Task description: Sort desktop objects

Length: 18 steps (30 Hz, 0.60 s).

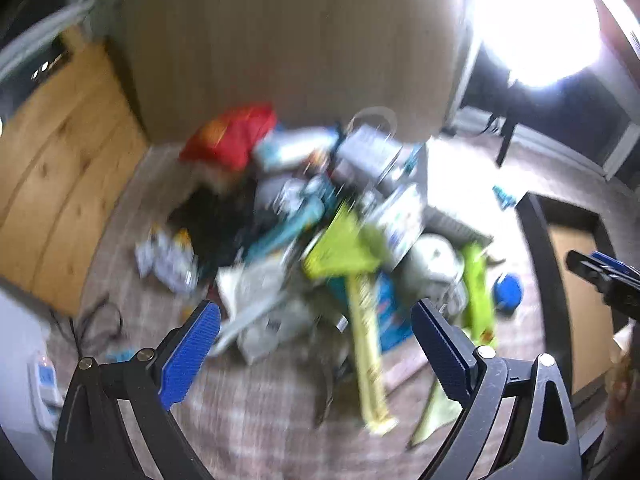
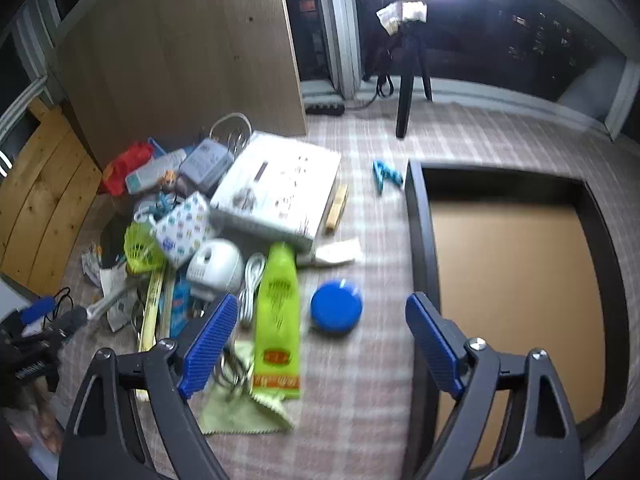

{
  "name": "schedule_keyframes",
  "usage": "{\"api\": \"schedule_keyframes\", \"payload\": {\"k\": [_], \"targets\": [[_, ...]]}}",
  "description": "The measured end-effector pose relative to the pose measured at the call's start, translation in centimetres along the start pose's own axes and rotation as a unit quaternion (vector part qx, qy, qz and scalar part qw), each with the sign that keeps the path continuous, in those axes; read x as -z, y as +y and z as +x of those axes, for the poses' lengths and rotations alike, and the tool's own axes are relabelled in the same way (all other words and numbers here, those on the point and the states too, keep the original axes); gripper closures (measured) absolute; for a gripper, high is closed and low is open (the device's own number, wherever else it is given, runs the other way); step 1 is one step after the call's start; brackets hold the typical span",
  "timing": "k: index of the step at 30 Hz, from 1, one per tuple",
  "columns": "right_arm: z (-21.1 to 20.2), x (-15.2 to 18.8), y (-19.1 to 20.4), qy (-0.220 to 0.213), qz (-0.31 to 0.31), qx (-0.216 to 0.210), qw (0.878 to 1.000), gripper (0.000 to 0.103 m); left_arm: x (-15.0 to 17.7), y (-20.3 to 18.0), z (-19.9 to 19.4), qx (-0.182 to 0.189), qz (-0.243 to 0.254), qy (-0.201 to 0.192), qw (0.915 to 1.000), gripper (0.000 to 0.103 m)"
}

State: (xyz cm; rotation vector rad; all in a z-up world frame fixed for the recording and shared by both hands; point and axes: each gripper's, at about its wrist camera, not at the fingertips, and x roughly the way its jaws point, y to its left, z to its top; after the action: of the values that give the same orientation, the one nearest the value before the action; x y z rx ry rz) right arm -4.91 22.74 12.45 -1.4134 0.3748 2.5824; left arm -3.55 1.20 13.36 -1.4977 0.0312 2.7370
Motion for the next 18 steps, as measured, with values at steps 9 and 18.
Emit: {"api": "schedule_keyframes", "payload": {"k": [9, 18], "targets": [[3.9, -5.8, -2.8, 0.032, 0.013, -0.017, 0.999, 0.049, -7.0, -7.0, 3.1, 0.016, 0.060, 0.001, 0.9981, 0.016], [10.8, -9.1, -4.9, 0.089, 0.080, -0.079, 0.990, 0.056, -9.7, -9.0, 10.3, 0.046, 0.068, 0.058, 0.9949, 0.038]]}}
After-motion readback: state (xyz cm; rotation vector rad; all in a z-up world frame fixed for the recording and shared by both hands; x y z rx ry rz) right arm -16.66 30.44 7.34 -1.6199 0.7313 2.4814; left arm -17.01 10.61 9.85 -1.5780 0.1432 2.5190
